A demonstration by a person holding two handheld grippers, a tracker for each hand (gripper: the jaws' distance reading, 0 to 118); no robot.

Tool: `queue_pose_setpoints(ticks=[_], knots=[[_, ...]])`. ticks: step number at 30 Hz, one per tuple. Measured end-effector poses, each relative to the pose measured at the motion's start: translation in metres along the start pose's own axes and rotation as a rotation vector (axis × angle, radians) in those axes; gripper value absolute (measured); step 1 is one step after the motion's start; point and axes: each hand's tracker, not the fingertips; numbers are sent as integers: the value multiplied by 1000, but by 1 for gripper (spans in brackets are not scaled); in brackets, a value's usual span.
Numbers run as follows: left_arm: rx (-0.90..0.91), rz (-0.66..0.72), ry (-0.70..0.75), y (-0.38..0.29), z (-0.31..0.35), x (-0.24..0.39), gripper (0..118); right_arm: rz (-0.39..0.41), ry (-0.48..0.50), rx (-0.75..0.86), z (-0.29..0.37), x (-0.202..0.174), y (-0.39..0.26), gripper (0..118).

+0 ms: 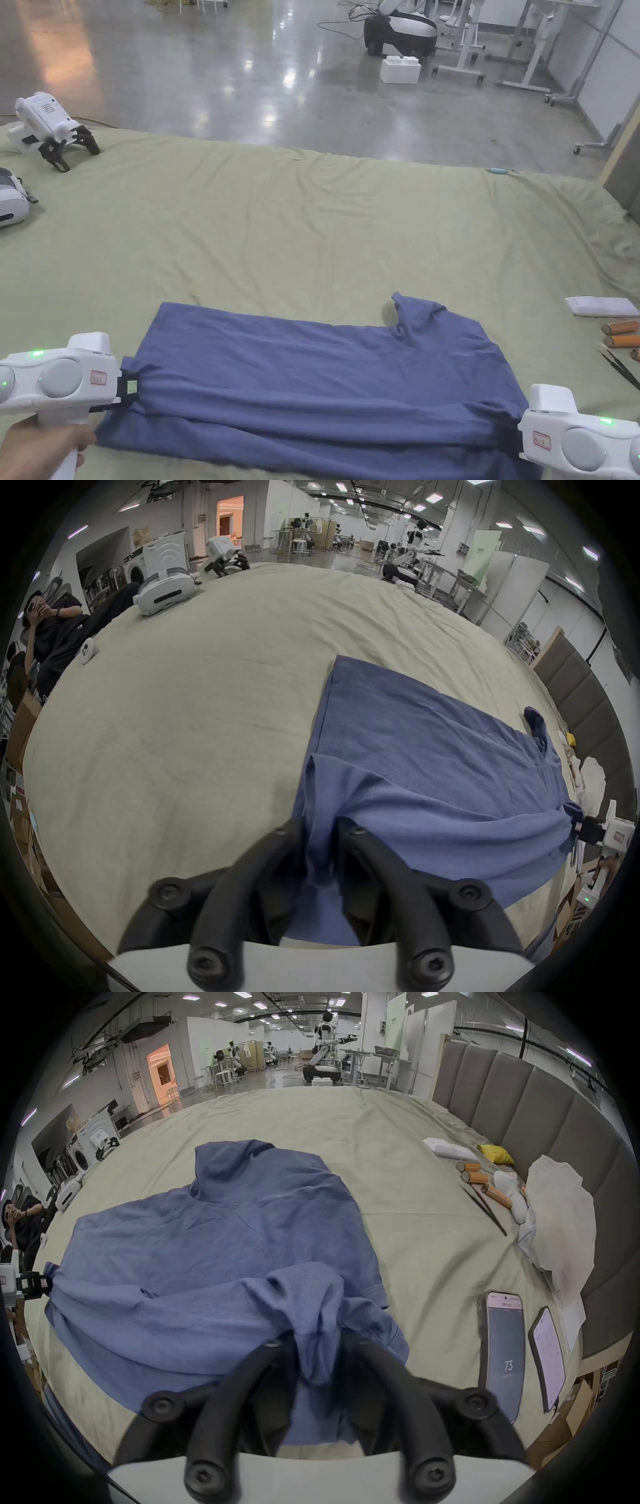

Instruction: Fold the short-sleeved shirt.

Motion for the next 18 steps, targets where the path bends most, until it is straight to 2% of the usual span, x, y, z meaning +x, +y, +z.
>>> queue_pose_setpoints(ticks=[1,3,4,6,10,12,14,17,18], knots=[[37,-18,18,-2,4,1,29,2,-6,39,8,-1,-1,32],[99,-41,13,-5,21,4,52,7,-11,147,28,-8,-5,50],[148,-50,0,-6,36,8,59,14,-11,205,38,-12,-6,59],[249,-72,-13,-11,61,17,59,25,-28,314,60,-26,-7,60],[470,-155,-28,-33,111,48,58,-20,-11,586,104,-54,-10,60],[586,-194,-25,-45,125,58,57,-31,-8,705,122,-69,-13,59],[728,-208,-77,-61,150,67,47,-21,-25,784,135,-84,-16,50],[819,-213,-54,-75,171,84,29,-51,-20,882,149,-99,-24,16],[836,-233,-31,-80,174,89,21,-60,-13,901,152,-102,-25,10]])
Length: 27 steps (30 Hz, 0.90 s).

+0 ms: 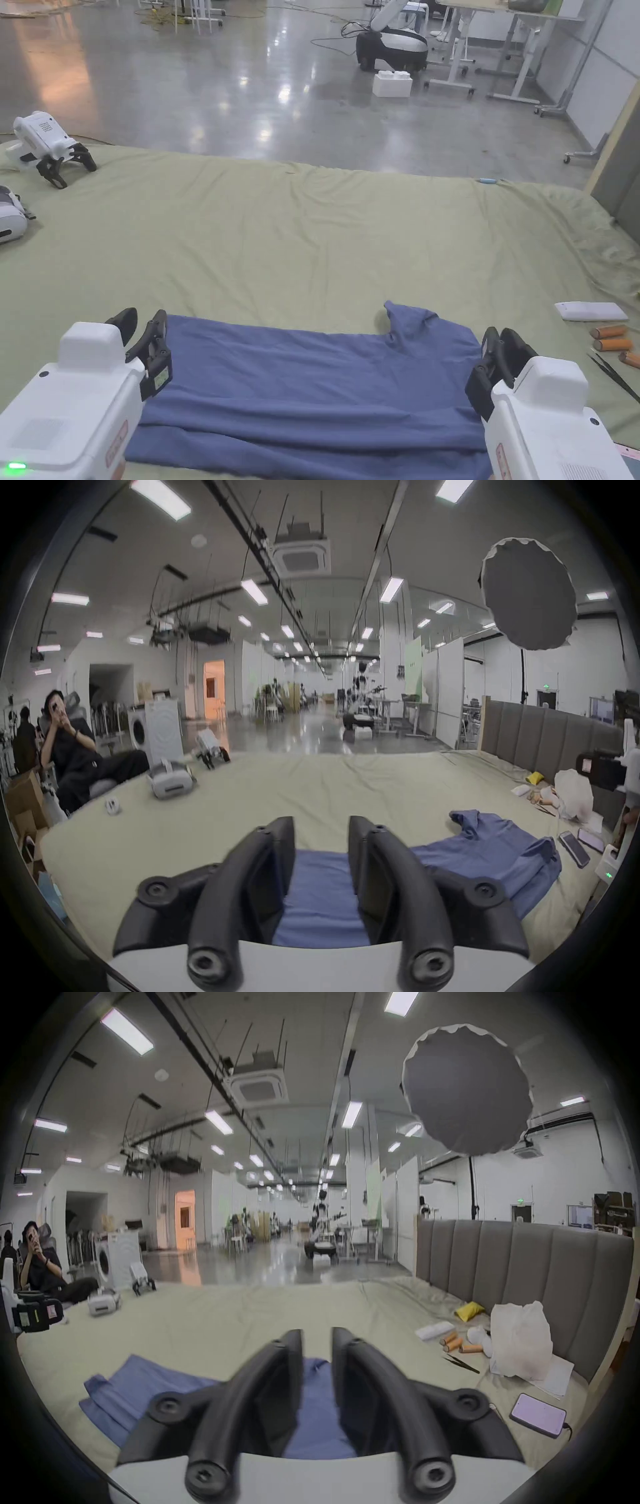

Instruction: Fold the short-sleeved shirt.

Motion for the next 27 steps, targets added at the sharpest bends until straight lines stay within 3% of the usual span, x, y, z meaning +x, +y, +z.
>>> queue_pose_setpoints(ticks=[1,3,5,11,14,18,20,21,24,27], knots=[[21,-17,9,0,5,4,10,-1,0,9,3,-4,1,9],[50,-30,16,2,14,13,1,7,6,38,12,-10,3,0],[65,-41,7,2,21,14,0,57,-9,70,18,-14,4,0],[43,-23,39,2,28,1,0,93,-23,99,27,-18,4,0],[-97,-35,98,-16,3,-30,0,115,-12,68,24,-16,1,0],[-445,100,49,-48,-46,-86,0,92,2,-16,19,-6,-11,0],[-552,105,9,-66,-64,-101,0,83,20,-48,18,-1,-16,0],[-577,115,-20,-72,-69,-105,3,98,35,-86,16,0,-20,0],[-700,125,-13,-91,-91,-110,26,106,32,-102,17,3,-28,0],[-803,106,-13,-109,-110,-106,60,97,33,-144,17,7,-36,0]])
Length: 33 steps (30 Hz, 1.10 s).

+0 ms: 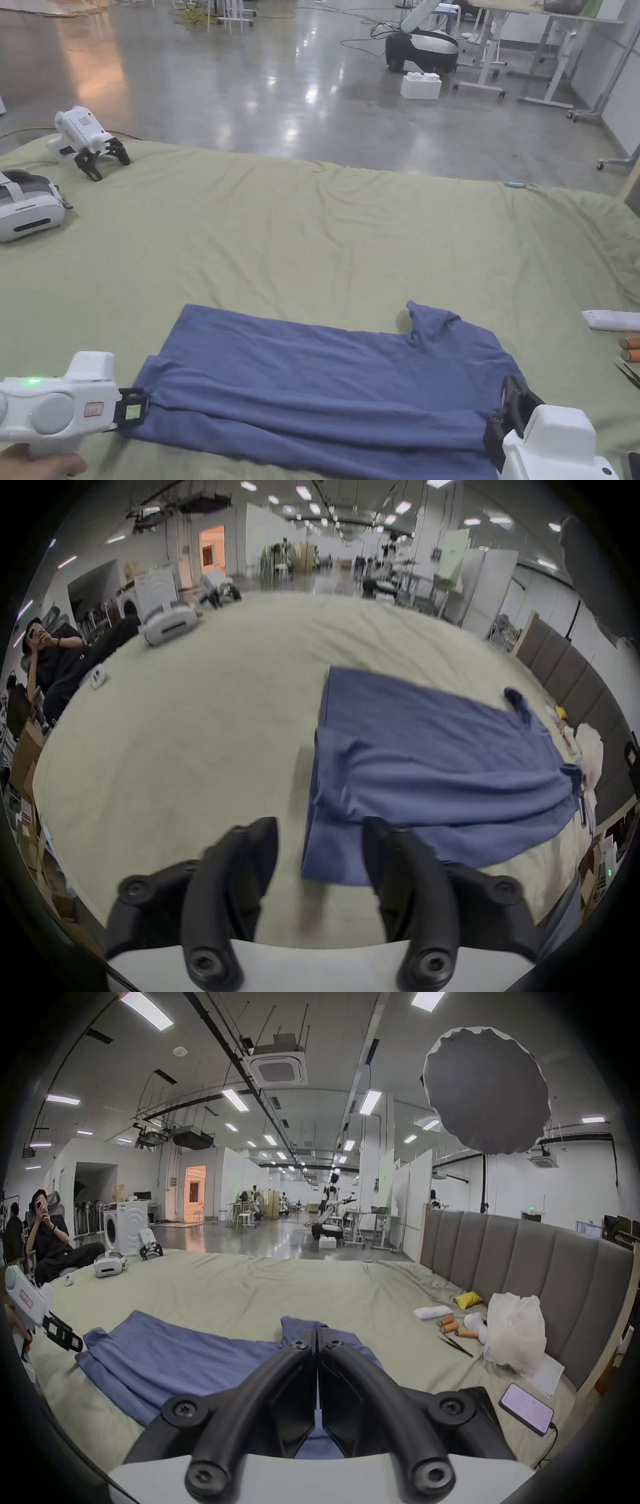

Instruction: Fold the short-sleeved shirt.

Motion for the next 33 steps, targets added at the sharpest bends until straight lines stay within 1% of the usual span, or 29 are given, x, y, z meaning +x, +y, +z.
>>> queue_pose_setpoints(ticks=[1,3,4,5,6,8,9,10,12,14,15,16,17,18,19,21,23,25,26,27,28,29,30,31,32,33], knots=[[-36,-8,6,-1,-9,2,66,-4,-1,-10,0,2,-4,0],[-129,-36,66,-9,-33,4,66,-6,-3,-38,0,6,-9,0],[-141,-27,86,-11,-40,4,66,-10,-5,-47,0,8,-11,0],[-104,-16,66,-9,-36,6,66,-13,-8,-55,2,11,-13,0],[-99,-15,88,-8,-36,10,65,-15,-13,-65,2,13,-15,0],[-105,-43,121,-13,-35,18,58,-21,-27,-80,3,18,-19,0],[-100,-47,122,-14,-35,22,52,-29,-31,-91,3,21,-21,0],[-98,-51,116,-16,-34,26,41,-36,-37,-103,2,25,-23,0],[-89,-65,92,-18,-30,28,36,-40,-59,-143,-4,33,-27,0],[-88,-91,73,-22,-27,32,23,-43,-86,-218,-13,45,-31,1],[-89,-105,63,-27,-23,34,15,-60,-95,-241,-18,53,-34,6],[-79,-113,42,-29,-19,34,3,-61,-95,-291,-26,60,-37,21],[-72,-117,52,-31,-18,34,2,-70,-96,-355,-35,69,-40,41],[-71,-119,48,-32,-15,34,2,-91,-100,-390,-43,77,-45,59],[-62,-113,45,-32,-10,34,2,-91,-77,-446,-52,84,-50,70],[-41,-94,39,-31,-2,31,1,-86,-47,-542,-70,96,-65,70],[-14,-86,35,-33,11,34,1,-76,7,-649,-84,102,-78,70],[3,-85,37,-35,17,35,1,-75,28,-690,-91,100,-90,68],[6,-84,38,-37,19,35,1,-80,40,-706,-96,99,-96,64],[8,-80,36,-37,22,36,1,-82,58,-732,-100,98,-100,57],[10,-75,33,-37,23,36,1,-80,59,-734,-102,96,-103,45],[12,-67,32,-39,24,35,1,-72,69,-733,-103,92,-104,42],[12,-62,28,-40,25,35,1,-44,54,-728,-102,89,-102,39],[13,-61,26,-35,19,24,1,-39,57,-730,-102,88,-100,27],[16,-60,25,-35,19,22,1,-41,57,-729,-101,90,-96,7],[20,-54,19,-35,21,21,1,-67,111,-716,-99,90,-91,7]])
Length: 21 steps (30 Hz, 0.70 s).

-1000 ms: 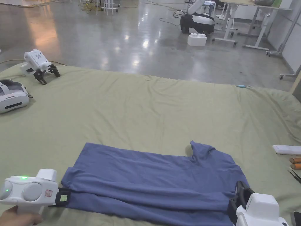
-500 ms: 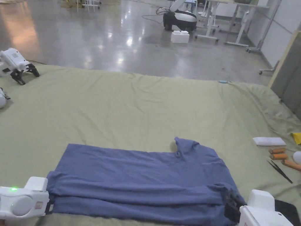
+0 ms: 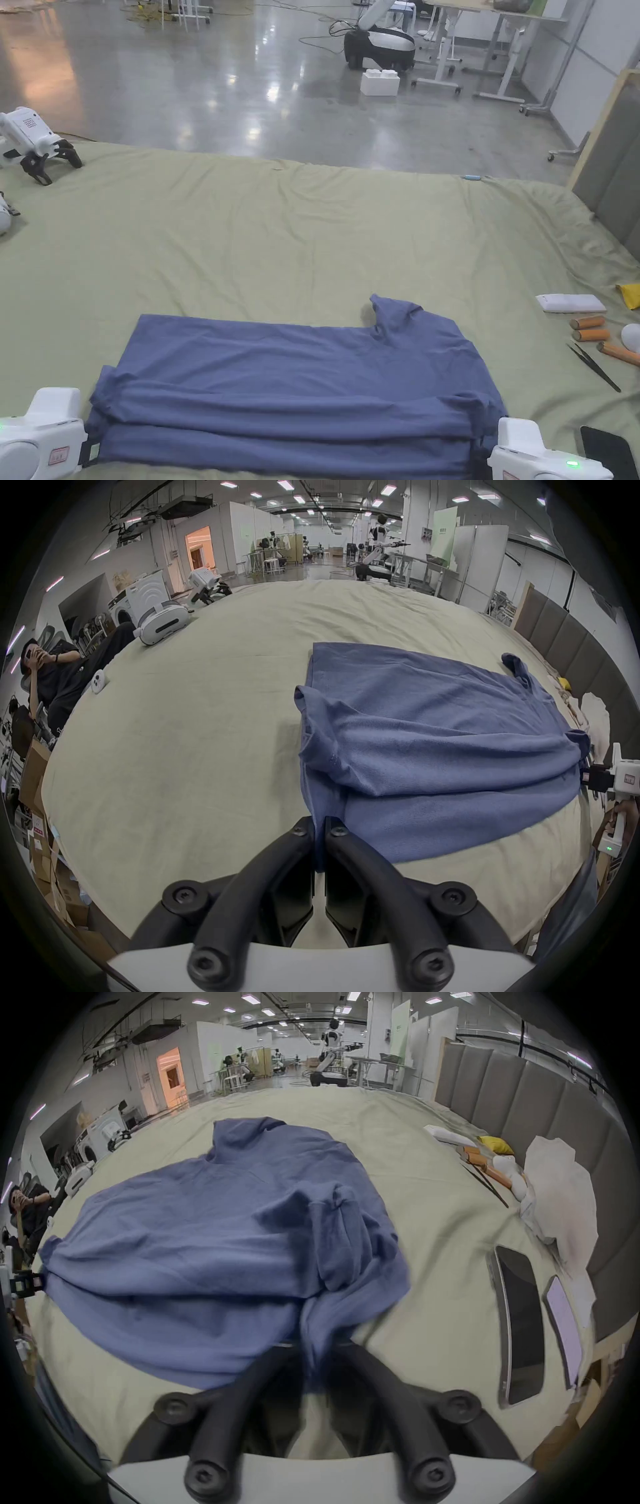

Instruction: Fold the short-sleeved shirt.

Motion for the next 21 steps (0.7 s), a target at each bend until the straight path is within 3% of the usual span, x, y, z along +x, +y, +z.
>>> queue_pose_setpoints(ticks=[1,3,6,11,21], knots=[[3,5,-1,0,2,-1,1,7,-16,-1,3,-3,1,7],[13,21,-16,3,14,0,1,93,-67,2,13,-8,3,7],[40,16,-36,4,35,-2,1,62,-66,23,35,-6,5,6],[44,27,-40,-5,68,-10,1,106,-75,57,81,-14,-3,6],[-65,66,-42,-79,80,-20,1,66,-92,-82,107,-15,-88,6]])
